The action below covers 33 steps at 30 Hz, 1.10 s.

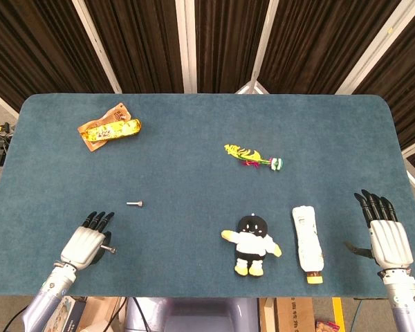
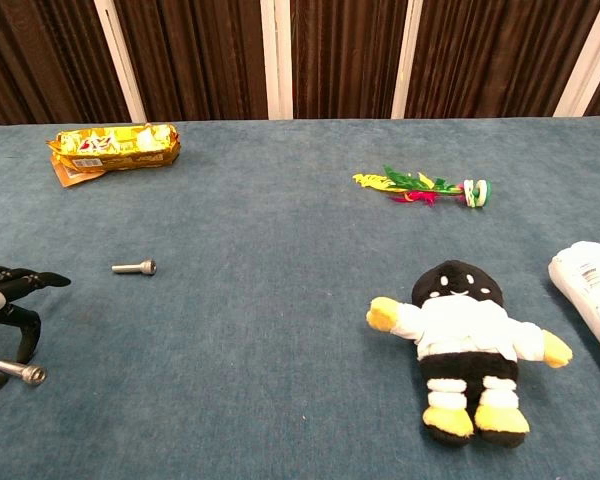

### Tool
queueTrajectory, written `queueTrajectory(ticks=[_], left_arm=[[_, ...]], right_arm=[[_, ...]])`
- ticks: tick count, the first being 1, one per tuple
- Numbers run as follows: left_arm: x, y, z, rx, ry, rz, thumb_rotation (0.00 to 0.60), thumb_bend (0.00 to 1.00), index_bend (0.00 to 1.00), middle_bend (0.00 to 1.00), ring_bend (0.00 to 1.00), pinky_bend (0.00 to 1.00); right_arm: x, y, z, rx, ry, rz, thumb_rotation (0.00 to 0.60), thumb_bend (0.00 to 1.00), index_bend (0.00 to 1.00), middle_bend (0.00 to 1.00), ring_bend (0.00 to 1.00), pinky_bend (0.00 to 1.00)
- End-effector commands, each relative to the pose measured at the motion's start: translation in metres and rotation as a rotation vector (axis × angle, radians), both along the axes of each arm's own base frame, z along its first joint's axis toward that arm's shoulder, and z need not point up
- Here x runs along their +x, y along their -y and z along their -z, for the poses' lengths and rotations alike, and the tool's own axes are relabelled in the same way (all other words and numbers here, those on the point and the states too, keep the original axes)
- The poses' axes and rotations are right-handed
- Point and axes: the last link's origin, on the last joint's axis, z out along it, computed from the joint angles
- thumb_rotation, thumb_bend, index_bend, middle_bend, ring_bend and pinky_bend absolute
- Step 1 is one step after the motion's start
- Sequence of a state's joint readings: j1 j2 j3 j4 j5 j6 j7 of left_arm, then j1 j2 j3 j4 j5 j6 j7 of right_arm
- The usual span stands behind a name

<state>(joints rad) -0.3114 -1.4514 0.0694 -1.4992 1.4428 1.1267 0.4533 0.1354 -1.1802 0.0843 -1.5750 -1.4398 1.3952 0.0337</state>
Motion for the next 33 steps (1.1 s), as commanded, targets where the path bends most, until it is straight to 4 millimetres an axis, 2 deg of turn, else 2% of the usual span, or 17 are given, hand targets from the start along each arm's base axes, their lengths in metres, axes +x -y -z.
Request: queueTrajectory(ticks=[1, 11, 18, 24, 33], left_arm=[[-0.001, 0.000, 0.000, 0.001, -0.006, 0.000, 0.600, 0.48, 0.53, 0.02, 0.00, 0.00], [-0.002, 0.002, -0.006, 0.020, 0.001, 0.010, 0.600, 0.50, 0.54, 0.03, 0.00, 0.00], [0.007, -0.002, -0.019, 0.063, 0.005, 0.048, 0.600, 0.50, 0.54, 0.03, 0.00, 0.00], [0.016, -0.006, -0.026, 0.107, -0.053, 0.110, 0.600, 0.50, 0.54, 0.03, 0.00, 0.00], [0.024, -0.009, -0.025, 0.125, -0.126, 0.151, 0.600, 0.50, 0.54, 0.03, 0.00, 0.00]], right_arm=[[0.000, 0.000, 0.000, 0.000, 0.000, 0.001, 0.600, 0.11, 0.08, 0.07, 0.01, 0.00], [0.000, 0.001, 0.002, 0.005, 0.000, 0.004, 0.600, 0.11, 0.08, 0.07, 0.01, 0.00], [0.000, 0.000, 0.003, 0.008, 0.002, 0.006, 0.600, 0.11, 0.08, 0.07, 0.01, 0.00], [0.001, 0.000, 0.004, 0.020, 0.005, 0.007, 0.600, 0.11, 0.08, 0.07, 0.01, 0.00], [0.000, 0.001, 0.005, 0.018, 0.001, 0.011, 0.600, 0.11, 0.08, 0.07, 0.01, 0.00]])
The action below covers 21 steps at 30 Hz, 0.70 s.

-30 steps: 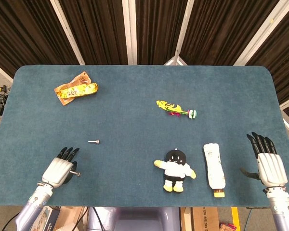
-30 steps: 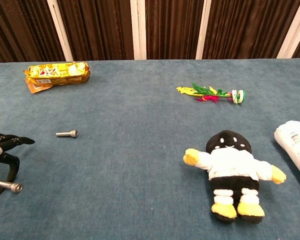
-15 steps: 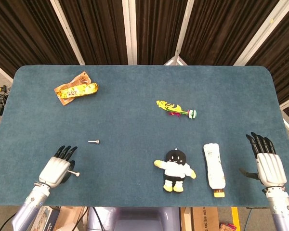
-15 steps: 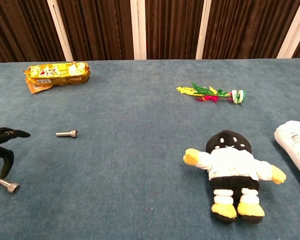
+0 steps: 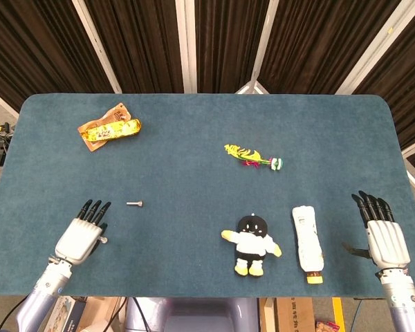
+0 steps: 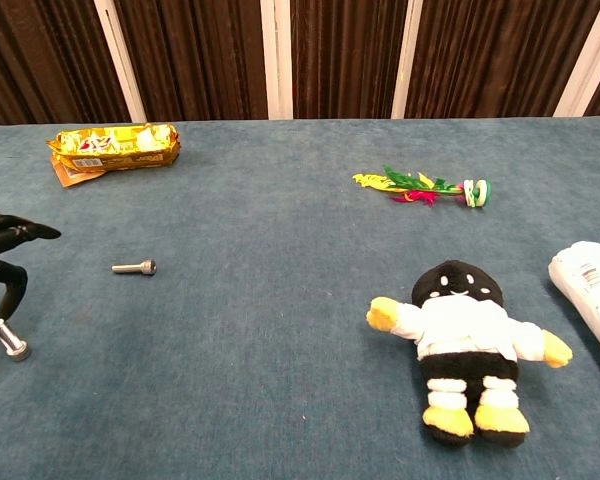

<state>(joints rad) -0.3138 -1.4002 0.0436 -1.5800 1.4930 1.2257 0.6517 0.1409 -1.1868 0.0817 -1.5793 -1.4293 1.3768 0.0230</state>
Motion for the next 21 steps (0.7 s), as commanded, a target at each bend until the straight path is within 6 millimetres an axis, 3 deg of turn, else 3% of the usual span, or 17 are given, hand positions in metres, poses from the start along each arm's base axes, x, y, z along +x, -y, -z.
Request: queueTrajectory(ticks=[1, 13, 21], left_arm=[[0.002, 0.000, 0.001, 0.000, -0.004, -0.001, 0.600, 0.50, 0.54, 0.03, 0.00, 0.00], [0.003, 0.006, -0.008, 0.012, 0.051, -0.014, 0.600, 0.49, 0.51, 0.03, 0.00, 0.00], [0.014, 0.007, -0.033, 0.104, 0.097, -0.044, 0.600, 0.40, 0.28, 0.01, 0.00, 0.00]], right_arm=[[0.000, 0.000, 0.000, 0.001, 0.000, 0.000, 0.600, 0.11, 0.08, 0.07, 0.01, 0.00], [0.000, 0.000, 0.001, 0.002, -0.001, 0.003, 0.600, 0.11, 0.08, 0.07, 0.01, 0.00], [0.000, 0.000, 0.001, -0.011, 0.001, 0.008, 0.600, 0.11, 0.08, 0.07, 0.01, 0.00]])
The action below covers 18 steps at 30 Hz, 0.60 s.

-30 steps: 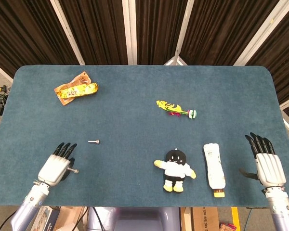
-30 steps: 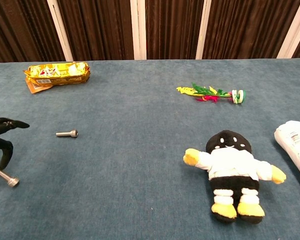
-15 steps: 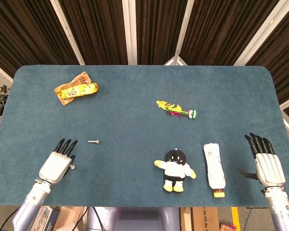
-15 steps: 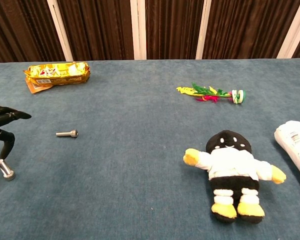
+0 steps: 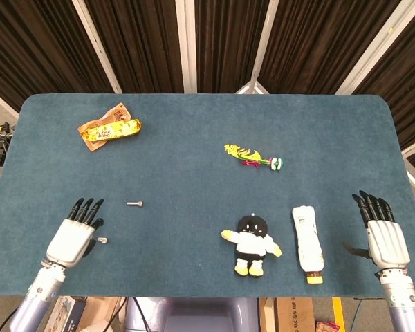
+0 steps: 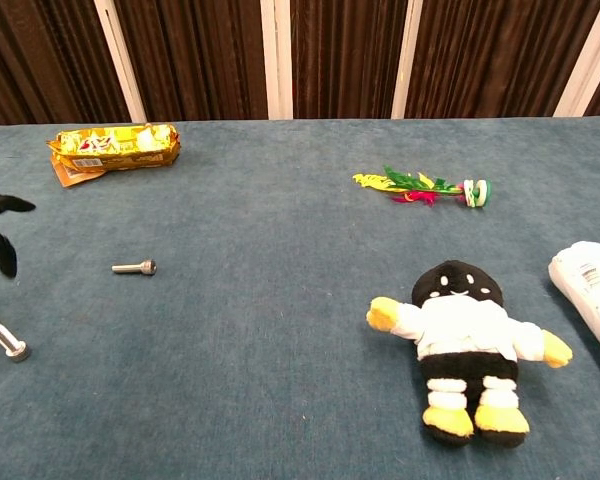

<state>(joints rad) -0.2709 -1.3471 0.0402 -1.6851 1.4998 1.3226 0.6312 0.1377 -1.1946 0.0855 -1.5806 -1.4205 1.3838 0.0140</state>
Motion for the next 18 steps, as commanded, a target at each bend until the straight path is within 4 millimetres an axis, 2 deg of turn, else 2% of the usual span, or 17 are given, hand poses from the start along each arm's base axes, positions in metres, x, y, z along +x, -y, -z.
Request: queueTrajectory(ticks=[1, 4, 7, 12, 18], left_arm=[[0.007, -0.007, -0.011, 0.030, 0.013, -0.011, 0.600, 0.39, 0.26, 0.01, 0.00, 0.00], [0.021, -0.020, -0.015, 0.040, 0.048, 0.002, 0.600, 0.39, 0.26, 0.01, 0.00, 0.00], [0.042, -0.049, -0.010, 0.011, 0.080, 0.032, 0.600, 0.39, 0.27, 0.01, 0.00, 0.00], [0.057, -0.095, 0.003, -0.033, 0.047, -0.012, 0.600, 0.39, 0.28, 0.02, 0.00, 0.00], [0.063, -0.113, 0.021, -0.019, 0.010, -0.111, 0.600, 0.39, 0.31, 0.03, 0.00, 0.00]], right_arm=[[0.000, 0.000, 0.001, 0.002, -0.001, 0.001, 0.600, 0.11, 0.08, 0.07, 0.01, 0.00], [0.000, 0.000, 0.002, 0.005, -0.001, 0.002, 0.600, 0.11, 0.08, 0.07, 0.01, 0.00], [0.000, 0.000, 0.003, 0.007, -0.004, 0.004, 0.600, 0.11, 0.08, 0.07, 0.01, 0.00], [0.000, 0.000, 0.004, 0.010, -0.011, 0.010, 0.600, 0.11, 0.08, 0.07, 0.01, 0.00], [-0.001, 0.001, 0.005, 0.011, -0.014, 0.019, 0.600, 0.11, 0.08, 0.07, 0.01, 0.00]])
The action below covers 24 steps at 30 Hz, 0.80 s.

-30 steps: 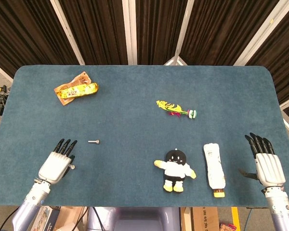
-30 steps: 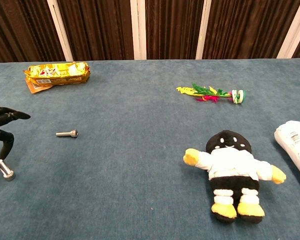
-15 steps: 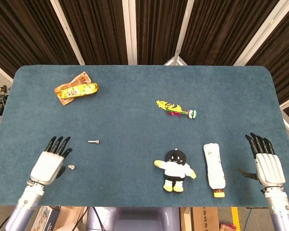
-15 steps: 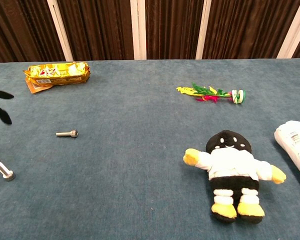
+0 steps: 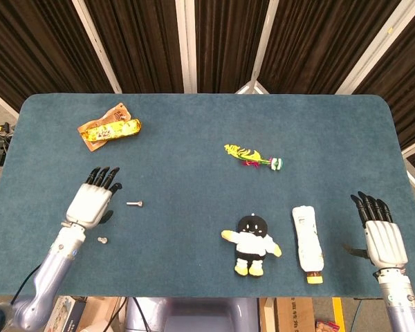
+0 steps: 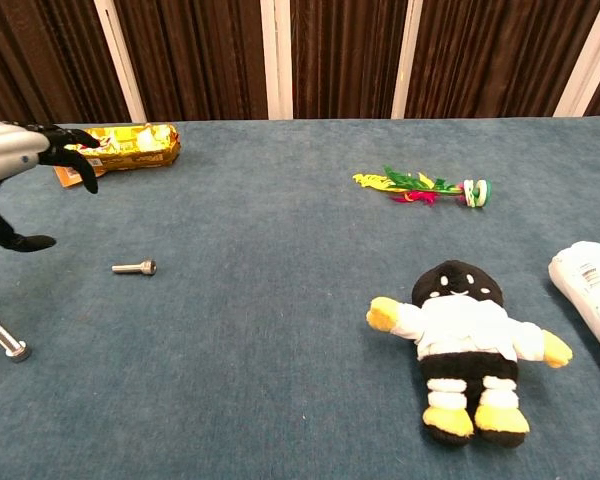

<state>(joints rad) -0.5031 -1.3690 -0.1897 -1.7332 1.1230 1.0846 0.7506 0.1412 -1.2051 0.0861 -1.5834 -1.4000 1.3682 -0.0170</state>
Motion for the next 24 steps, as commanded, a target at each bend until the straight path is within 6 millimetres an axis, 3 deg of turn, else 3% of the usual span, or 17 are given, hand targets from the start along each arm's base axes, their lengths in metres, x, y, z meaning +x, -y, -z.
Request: queueTrajectory(ticks=[1, 9, 24], left_arm=[[0.014, -0.019, 0.018, 0.013, -0.031, -0.055, 0.600, 0.39, 0.32, 0.03, 0.00, 0.00], [0.015, -0.015, 0.036, -0.001, -0.043, -0.138, 0.600, 0.40, 0.35, 0.04, 0.00, 0.00], [0.015, -0.019, 0.058, 0.007, -0.097, -0.132, 0.600, 0.43, 0.41, 0.07, 0.00, 0.00]], right_arm=[[0.000, 0.000, 0.000, 0.002, 0.000, 0.002, 0.600, 0.11, 0.08, 0.07, 0.01, 0.00], [-0.001, 0.002, 0.001, 0.004, 0.002, 0.005, 0.600, 0.11, 0.08, 0.07, 0.01, 0.00], [-0.004, 0.003, 0.003, 0.020, 0.010, 0.018, 0.600, 0.11, 0.08, 0.07, 0.01, 0.00]])
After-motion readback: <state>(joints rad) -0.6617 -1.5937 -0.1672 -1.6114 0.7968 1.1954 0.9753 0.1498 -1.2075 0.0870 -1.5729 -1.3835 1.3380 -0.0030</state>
